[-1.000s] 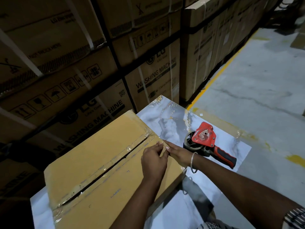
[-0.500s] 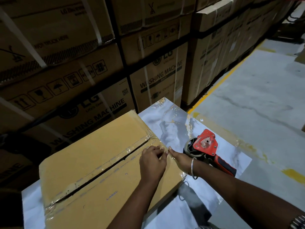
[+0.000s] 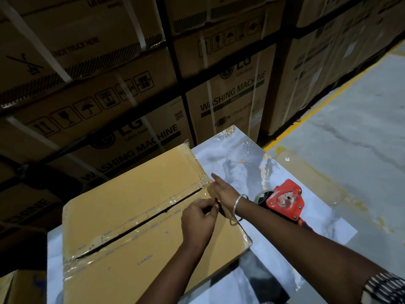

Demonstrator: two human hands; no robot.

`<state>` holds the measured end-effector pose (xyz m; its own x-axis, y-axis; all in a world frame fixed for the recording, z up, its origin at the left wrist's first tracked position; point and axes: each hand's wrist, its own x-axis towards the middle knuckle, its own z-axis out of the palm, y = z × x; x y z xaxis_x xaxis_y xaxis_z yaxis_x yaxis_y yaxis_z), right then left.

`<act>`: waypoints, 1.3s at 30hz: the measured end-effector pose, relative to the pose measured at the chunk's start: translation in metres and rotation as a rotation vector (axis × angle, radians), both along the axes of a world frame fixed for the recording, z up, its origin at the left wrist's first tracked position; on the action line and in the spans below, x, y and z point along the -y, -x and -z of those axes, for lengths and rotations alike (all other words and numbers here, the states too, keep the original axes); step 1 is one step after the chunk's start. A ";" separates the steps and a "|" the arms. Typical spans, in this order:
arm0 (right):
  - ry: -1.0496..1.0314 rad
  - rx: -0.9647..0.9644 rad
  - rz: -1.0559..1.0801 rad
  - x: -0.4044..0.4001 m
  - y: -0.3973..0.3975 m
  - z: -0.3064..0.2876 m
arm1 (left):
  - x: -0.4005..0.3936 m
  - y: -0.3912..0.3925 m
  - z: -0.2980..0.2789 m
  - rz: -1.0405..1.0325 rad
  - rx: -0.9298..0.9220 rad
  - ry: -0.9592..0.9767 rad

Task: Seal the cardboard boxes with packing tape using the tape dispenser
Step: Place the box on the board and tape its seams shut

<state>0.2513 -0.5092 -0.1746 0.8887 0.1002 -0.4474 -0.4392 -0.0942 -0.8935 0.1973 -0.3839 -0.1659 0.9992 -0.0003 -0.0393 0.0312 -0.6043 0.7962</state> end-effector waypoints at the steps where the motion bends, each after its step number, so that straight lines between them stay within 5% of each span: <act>1: 0.017 -0.011 -0.015 -0.001 -0.004 0.009 | -0.001 -0.004 -0.004 -0.012 0.004 0.042; 5: 0.144 0.010 -0.181 0.002 -0.018 0.062 | -0.004 -0.030 -0.019 -0.048 0.133 -0.024; 16: 0.307 -0.069 -0.222 0.002 -0.020 0.010 | -0.028 -0.147 0.001 0.244 0.166 -0.675; 27: 0.308 0.062 -0.218 -0.019 -0.063 0.002 | -0.053 -0.174 -0.006 0.286 0.182 -0.445; 30: 0.312 0.072 -0.244 -0.017 -0.063 0.010 | -0.051 -0.193 -0.007 0.239 0.197 -0.537; 39: 0.299 0.087 -0.220 -0.016 -0.063 0.013 | -0.030 -0.251 -0.013 0.223 -0.092 -0.381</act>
